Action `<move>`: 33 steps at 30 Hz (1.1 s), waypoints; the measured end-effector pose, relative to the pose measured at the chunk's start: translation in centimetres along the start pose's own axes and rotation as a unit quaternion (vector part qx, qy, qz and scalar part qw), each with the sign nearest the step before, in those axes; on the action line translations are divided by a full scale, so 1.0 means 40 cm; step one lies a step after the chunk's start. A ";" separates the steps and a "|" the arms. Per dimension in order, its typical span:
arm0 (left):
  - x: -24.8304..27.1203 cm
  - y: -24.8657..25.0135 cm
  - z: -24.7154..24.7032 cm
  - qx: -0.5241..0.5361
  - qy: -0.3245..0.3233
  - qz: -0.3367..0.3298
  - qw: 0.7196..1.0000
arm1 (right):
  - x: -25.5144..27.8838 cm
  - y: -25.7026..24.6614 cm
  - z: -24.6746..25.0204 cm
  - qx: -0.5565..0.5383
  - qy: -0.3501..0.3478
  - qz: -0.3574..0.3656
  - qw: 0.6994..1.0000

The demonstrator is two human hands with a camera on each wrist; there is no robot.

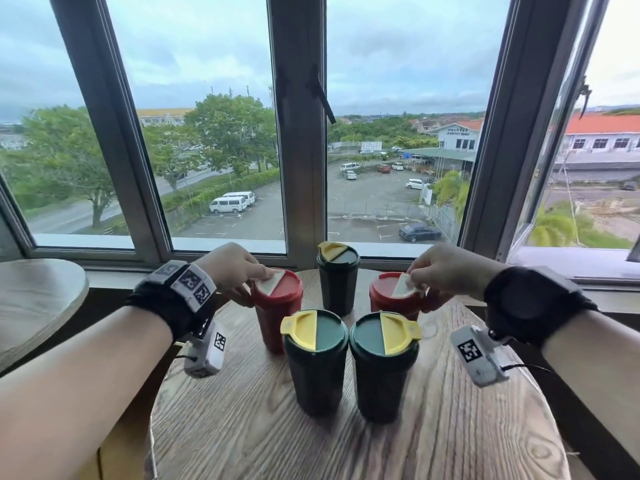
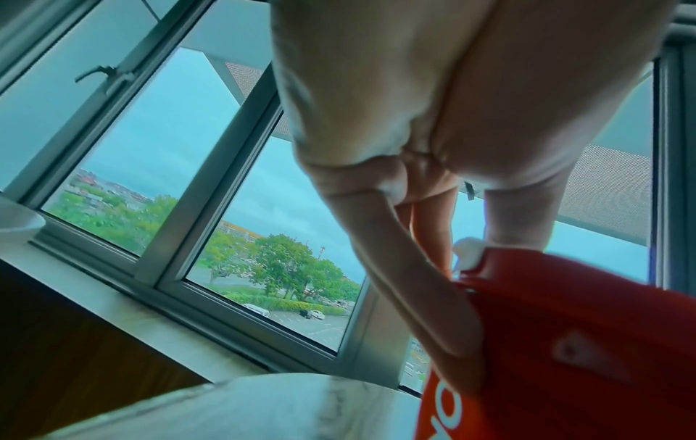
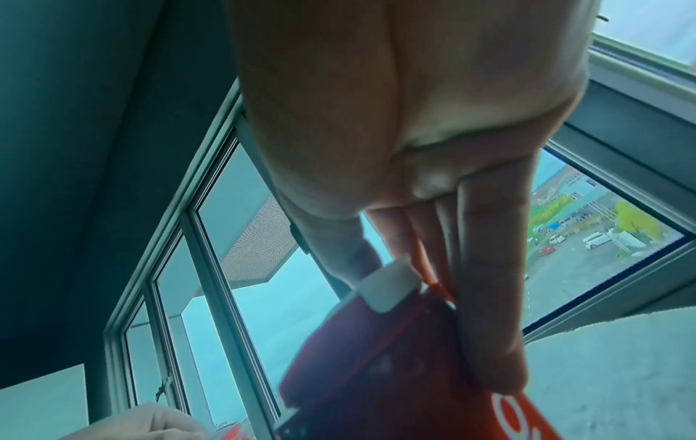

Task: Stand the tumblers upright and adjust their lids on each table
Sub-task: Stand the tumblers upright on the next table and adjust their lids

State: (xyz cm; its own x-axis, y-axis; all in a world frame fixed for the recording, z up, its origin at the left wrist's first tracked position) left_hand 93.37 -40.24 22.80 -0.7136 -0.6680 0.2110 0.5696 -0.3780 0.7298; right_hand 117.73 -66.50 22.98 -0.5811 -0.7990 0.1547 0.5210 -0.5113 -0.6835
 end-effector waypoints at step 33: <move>-0.004 0.068 -0.155 0.041 -0.012 -0.065 0.997 | -0.048 -0.058 -0.064 -0.004 -0.026 0.037 0.999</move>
State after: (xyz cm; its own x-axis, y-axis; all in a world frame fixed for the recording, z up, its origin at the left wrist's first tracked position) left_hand 97.58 -45.13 20.73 -0.7889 -0.6016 0.1255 0.4373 -0.4060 0.8025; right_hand 116.04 -62.96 22.47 -0.5086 -0.8495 0.1405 0.5553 -0.4484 -0.7004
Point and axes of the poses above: each hand's wrist, its own x-axis away from the middle knuckle, its own z-axis out of the back of the hand, y = z × x, the point moved 6 cm from there along -x, towards the middle knuckle, and after that the axes turned 3 degrees about -y, right-handed, at the moved point
